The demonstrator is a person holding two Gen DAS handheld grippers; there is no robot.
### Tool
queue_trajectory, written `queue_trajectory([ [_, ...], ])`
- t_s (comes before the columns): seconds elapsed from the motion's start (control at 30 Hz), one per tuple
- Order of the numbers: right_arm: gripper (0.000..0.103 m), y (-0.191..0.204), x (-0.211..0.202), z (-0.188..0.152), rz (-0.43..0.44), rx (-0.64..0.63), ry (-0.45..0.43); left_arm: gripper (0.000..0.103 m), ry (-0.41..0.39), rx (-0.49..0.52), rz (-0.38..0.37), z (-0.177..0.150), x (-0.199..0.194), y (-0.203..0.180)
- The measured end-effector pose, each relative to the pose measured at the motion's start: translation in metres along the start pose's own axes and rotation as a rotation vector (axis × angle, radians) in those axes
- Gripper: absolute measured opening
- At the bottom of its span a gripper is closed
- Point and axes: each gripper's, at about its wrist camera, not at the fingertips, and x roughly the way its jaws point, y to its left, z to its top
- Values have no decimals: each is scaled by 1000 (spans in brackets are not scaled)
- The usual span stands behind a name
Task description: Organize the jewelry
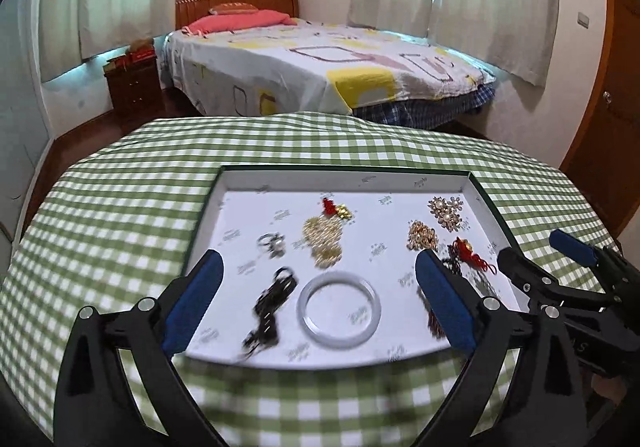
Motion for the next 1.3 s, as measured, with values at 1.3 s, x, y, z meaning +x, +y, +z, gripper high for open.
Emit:
queue_trajectory([
  [1.3, 85, 36, -168, -6, 51, -37, -260, 99, -200, -46, 81, -10, -189, 23],
])
